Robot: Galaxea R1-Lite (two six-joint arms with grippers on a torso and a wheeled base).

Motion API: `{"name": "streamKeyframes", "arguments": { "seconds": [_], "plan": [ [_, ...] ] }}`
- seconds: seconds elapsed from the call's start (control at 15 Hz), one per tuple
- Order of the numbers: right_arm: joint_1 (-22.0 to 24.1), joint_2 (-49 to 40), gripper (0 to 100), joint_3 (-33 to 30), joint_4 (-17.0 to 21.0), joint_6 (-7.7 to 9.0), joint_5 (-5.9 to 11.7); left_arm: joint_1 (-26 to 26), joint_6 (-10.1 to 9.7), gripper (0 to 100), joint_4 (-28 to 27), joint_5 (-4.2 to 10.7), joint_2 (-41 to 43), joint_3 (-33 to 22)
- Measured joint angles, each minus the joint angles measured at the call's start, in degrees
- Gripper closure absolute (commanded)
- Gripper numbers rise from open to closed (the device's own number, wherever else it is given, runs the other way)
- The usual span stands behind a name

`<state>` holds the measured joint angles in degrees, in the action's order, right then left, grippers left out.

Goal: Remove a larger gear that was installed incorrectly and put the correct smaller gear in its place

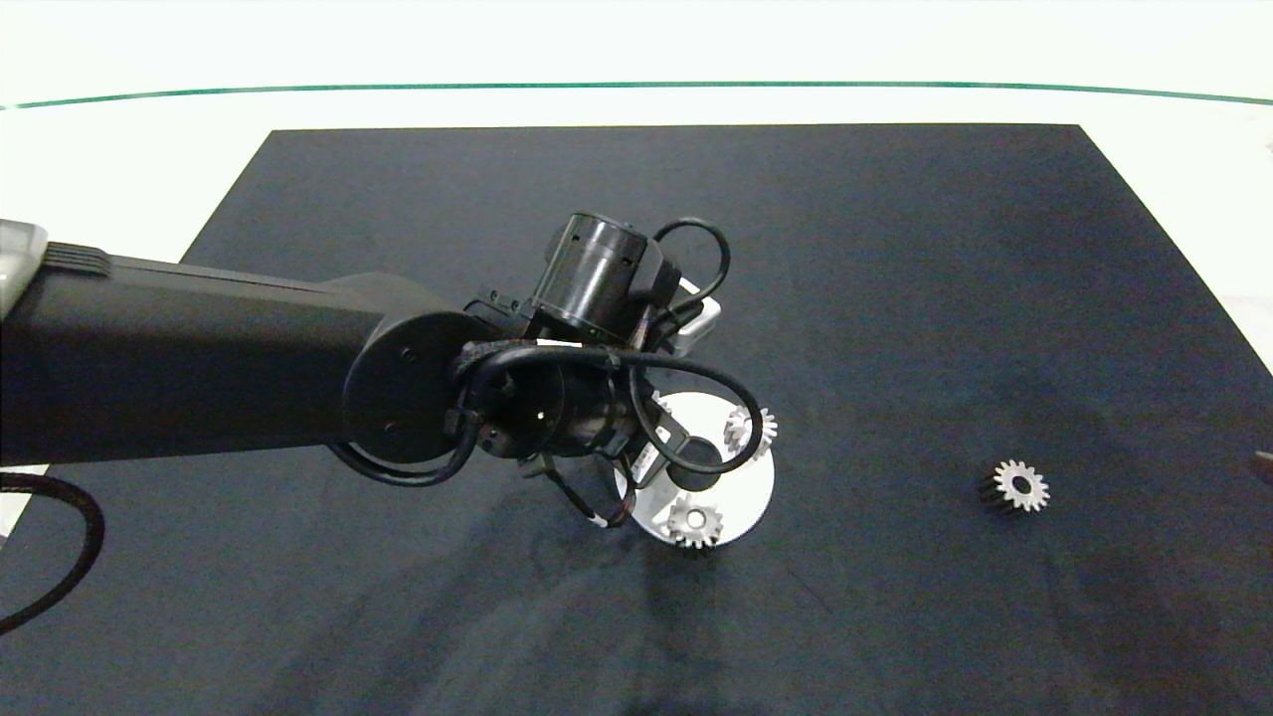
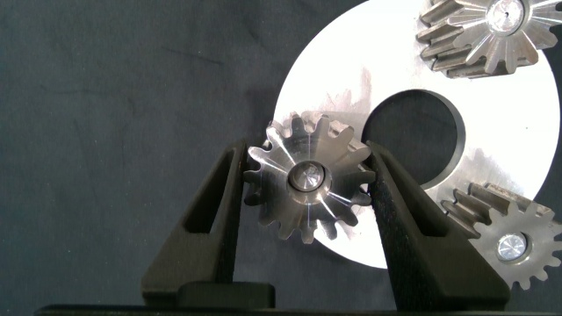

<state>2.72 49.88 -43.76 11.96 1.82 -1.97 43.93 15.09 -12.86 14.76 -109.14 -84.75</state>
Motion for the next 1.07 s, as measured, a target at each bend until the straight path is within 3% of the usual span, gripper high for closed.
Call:
{"name": "streamKeyframes", "arguments": {
  "seconds": [0.73, 1.07],
  "plan": [
    [0.0, -0.2, 0, -0.1, 0.0, 0.0, 0.0, -0.4, -0.07, 78, -8.3, 0.09, 4.8, -2.4],
    [0.0, -0.4, 0, 0.0, 0.0, -0.02, 0.07, -5.7, -0.05, 78, -10.8, 0.09, 8.0, -2.0]
  ]
}}
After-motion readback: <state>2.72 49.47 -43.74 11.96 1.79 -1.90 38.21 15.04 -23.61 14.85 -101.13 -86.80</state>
